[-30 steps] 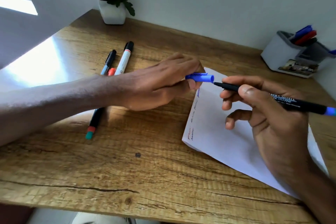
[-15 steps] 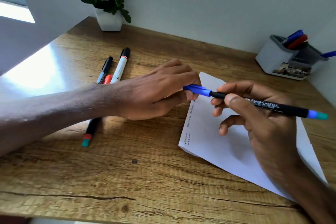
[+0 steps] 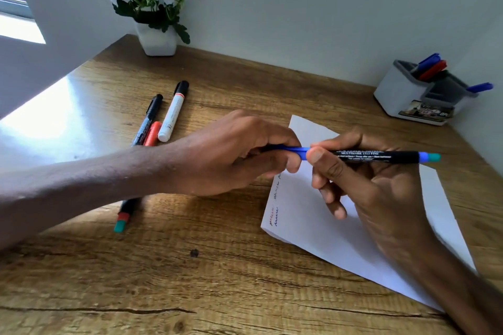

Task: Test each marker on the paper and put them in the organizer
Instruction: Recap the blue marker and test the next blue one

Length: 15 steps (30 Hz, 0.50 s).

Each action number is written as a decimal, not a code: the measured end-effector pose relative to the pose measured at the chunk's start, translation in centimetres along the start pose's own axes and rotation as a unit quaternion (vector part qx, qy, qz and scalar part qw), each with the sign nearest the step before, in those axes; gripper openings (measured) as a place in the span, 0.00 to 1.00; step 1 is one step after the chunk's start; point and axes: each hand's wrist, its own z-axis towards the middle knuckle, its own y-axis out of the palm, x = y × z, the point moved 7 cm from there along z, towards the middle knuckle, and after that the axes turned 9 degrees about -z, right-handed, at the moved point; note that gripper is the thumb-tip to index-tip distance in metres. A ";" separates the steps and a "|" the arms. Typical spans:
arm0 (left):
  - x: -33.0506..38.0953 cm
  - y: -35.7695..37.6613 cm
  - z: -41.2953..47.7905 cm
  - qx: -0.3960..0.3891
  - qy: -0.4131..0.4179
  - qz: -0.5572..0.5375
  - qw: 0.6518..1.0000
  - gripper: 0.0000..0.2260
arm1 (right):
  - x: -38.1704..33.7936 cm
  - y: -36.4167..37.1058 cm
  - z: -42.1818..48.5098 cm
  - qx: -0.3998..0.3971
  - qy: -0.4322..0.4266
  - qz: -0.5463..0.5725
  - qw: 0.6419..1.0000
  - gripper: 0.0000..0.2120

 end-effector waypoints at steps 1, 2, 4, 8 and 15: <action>-0.1 0.2 0.0 -0.013 -0.011 -0.021 1.000 0.07 | 0.0 0.1 0.0 -0.005 -0.003 -0.001 1.000 0.06; -0.2 0.3 -0.1 -0.022 -0.019 -0.044 0.999 0.08 | 0.0 0.1 0.0 -0.010 -0.009 -0.001 1.000 0.06; -0.4 0.5 -0.1 -0.036 -0.037 -0.083 0.995 0.09 | 0.0 0.3 0.0 -0.021 -0.022 -0.004 1.000 0.06; -0.7 0.5 0.3 -0.046 -0.049 -0.131 0.989 0.08 | 0.2 0.1 0.4 -0.014 -0.004 -0.006 1.000 0.06; -2.1 -1.6 0.7 0.049 -0.085 -0.131 0.986 0.09 | 0.0 -1.9 1.2 0.055 0.043 -0.009 0.998 0.09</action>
